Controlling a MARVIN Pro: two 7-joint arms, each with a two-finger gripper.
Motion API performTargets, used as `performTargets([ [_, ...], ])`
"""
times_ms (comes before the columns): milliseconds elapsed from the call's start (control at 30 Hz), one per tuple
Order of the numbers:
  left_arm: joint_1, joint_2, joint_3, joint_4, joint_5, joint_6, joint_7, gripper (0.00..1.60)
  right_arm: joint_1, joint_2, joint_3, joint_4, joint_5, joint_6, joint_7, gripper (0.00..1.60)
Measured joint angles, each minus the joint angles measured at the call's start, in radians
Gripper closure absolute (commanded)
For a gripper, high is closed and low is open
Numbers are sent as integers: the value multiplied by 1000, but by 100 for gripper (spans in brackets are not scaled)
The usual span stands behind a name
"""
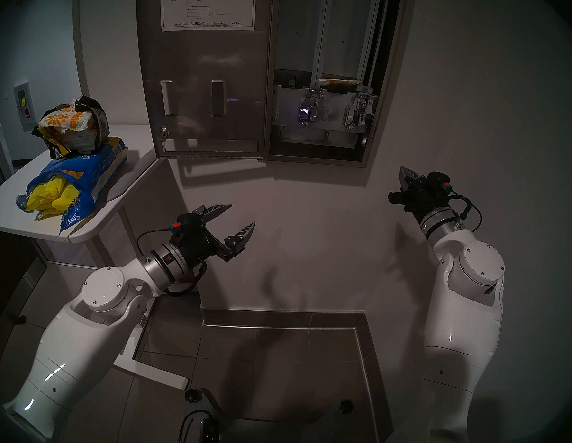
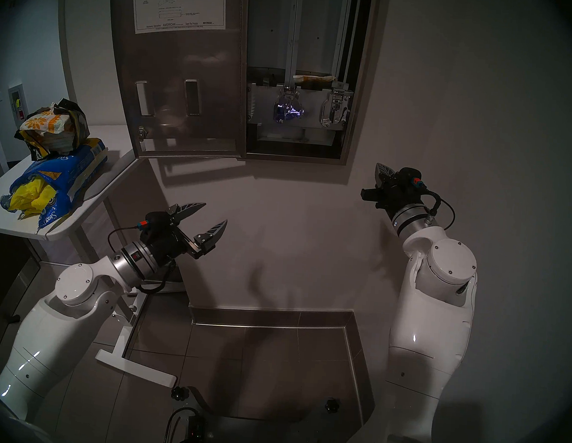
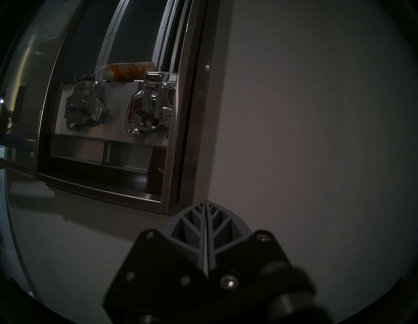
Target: Open the dispenser door, put the pads inside, close the door
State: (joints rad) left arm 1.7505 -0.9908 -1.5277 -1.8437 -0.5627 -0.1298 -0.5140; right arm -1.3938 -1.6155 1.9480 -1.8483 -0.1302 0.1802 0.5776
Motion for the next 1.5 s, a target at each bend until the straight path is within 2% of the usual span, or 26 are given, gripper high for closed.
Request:
performTargets([
  [333,55,17,-56,-49,-36,-21,-42,0,-1,2,-1,-1,2,0,-2,135],
  [1067,68,8,-75,-59,-46,-24,-65,0,-3,5,-4,-1,7,0,-6,135],
  [1300,69,1,-69,-71,-46,-24,-72,0,-3,7,-5,-1,8,0,-7,135],
  [1500,71,-14,-12,-119,-33,-23,-76,0,-3,8,-6,-1,9,0,-8,135],
])
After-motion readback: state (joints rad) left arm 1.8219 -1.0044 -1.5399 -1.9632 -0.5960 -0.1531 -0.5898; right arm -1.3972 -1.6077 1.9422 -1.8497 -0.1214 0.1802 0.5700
